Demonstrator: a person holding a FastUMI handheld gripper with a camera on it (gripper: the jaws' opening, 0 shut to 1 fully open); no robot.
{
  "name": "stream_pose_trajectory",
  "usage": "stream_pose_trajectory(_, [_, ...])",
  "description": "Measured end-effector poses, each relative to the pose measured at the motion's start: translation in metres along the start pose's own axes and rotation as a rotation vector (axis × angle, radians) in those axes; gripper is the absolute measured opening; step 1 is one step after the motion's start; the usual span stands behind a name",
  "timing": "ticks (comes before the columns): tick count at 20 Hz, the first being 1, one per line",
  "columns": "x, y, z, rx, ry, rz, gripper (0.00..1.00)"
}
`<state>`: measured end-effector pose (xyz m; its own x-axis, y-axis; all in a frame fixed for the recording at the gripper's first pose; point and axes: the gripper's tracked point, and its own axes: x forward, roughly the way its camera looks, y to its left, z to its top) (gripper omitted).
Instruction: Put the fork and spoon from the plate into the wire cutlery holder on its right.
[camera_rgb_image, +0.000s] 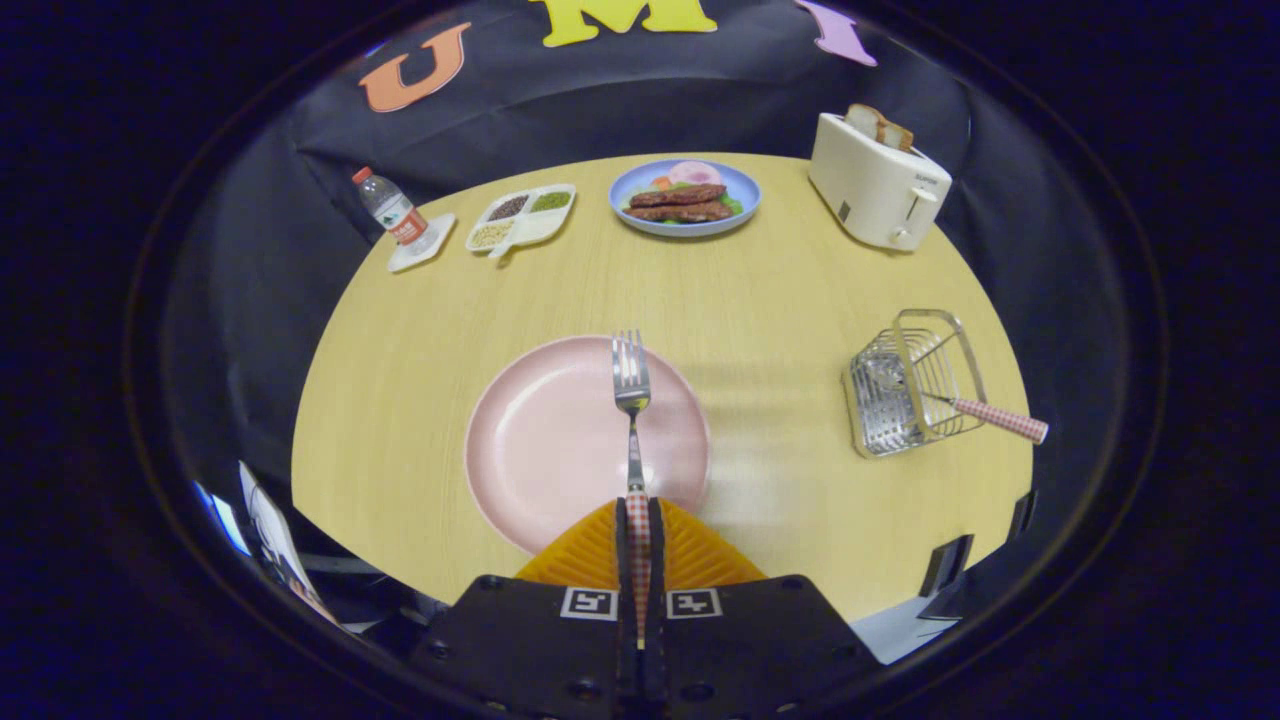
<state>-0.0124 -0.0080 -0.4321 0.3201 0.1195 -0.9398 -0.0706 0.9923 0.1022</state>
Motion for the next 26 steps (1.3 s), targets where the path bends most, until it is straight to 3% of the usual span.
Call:
stream_pose_trajectory(13, [-0.071, -0.12, 0.029, 0.051, 0.02, -0.009, 0.03])
stream_pose_trajectory(26, [-0.081, -0.195, 0.031, 0.083, 0.274, -0.007, 0.03])
